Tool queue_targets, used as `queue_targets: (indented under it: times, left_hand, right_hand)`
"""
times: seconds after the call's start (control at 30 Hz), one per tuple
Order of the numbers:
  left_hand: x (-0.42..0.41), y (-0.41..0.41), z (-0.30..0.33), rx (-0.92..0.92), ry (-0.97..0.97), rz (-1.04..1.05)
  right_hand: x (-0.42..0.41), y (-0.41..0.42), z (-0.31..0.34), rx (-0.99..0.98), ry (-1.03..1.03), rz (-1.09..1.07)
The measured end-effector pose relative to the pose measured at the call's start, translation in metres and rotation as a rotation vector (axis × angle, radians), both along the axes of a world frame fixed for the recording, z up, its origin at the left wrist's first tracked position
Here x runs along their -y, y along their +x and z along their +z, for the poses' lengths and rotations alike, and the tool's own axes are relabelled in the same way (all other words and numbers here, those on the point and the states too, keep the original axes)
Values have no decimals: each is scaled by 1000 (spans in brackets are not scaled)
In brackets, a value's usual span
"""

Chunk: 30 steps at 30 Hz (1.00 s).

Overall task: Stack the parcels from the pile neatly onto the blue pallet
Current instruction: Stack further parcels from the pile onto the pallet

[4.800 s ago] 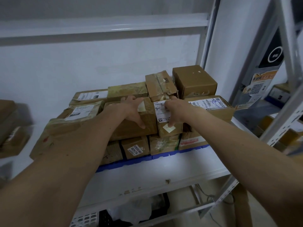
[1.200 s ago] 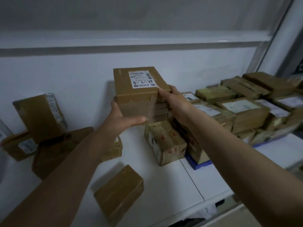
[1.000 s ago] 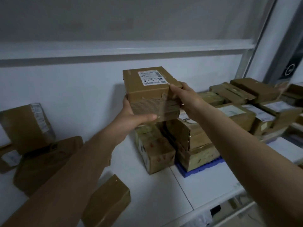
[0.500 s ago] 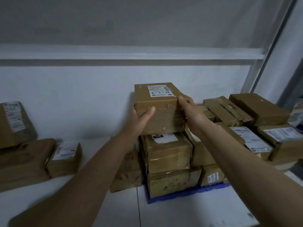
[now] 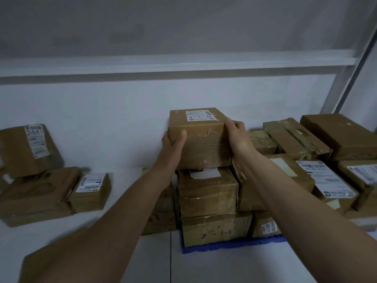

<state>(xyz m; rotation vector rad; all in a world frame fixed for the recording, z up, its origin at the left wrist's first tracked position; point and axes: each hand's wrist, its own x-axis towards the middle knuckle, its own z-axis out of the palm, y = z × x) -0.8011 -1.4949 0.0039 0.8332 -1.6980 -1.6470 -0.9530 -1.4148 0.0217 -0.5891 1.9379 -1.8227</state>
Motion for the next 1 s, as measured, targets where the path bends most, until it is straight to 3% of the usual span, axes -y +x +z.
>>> queue_targets:
  times: [0.83, 0.9, 1.0]
  left_hand:
    - [6, 0, 1, 65, -83, 2]
    - [8, 1, 3, 105, -162, 16]
    - [13, 4, 5, 162, -365, 34]
  right_hand:
    - [-3, 9, 15, -28, 96, 4]
    - [-4, 8, 14, -160, 155, -14]
    - [-11, 15, 14, -614, 377, -73]
